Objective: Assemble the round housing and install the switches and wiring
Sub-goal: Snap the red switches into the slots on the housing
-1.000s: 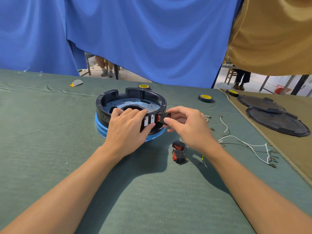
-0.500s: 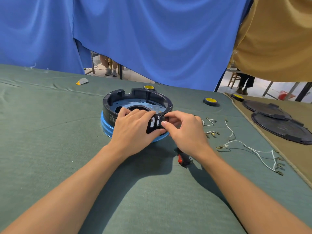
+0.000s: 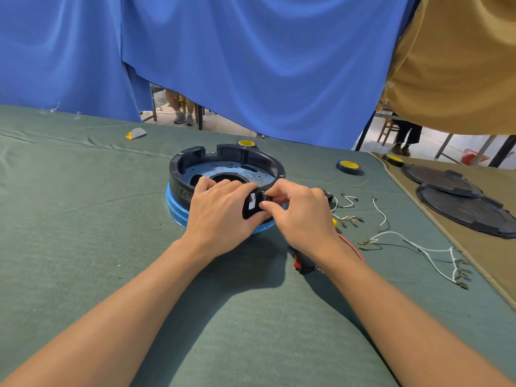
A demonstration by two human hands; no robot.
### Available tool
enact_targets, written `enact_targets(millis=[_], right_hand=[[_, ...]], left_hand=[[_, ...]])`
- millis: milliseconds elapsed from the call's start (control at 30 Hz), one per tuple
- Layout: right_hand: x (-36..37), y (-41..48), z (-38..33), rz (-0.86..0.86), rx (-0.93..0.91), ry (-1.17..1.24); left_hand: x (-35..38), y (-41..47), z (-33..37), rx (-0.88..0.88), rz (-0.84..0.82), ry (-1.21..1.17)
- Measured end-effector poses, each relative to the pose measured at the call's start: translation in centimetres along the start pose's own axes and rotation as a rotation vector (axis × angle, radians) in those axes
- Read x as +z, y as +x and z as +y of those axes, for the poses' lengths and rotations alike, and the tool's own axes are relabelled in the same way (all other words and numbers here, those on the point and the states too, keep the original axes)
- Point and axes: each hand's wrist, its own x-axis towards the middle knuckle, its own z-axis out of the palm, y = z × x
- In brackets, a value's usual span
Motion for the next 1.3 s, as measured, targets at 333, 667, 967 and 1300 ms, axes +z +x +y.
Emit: enact_targets(millis=[333,667,967,1300], right_hand=[[-1.0,1.3,0.4,0.022,-0.039,0.080],[-2.6,4.5,1.6,-0.356,-0.071,0.183],[-1.8,4.5,2.1,-0.291,-0.171,0.126],[-0.2,3.2,2.9,-0.096,-0.266,0.072]], left_hand=[[0.2,0.0,-0.2,-0.026,0.007,0.006],[0.2,-0.1,-0.3,-0.010,0.034,0.033],[0.2,0.1,0.1,-0.059,0.019,0.014],[0.3,0.3,0.6,-0.149,0.014,-0.003]])
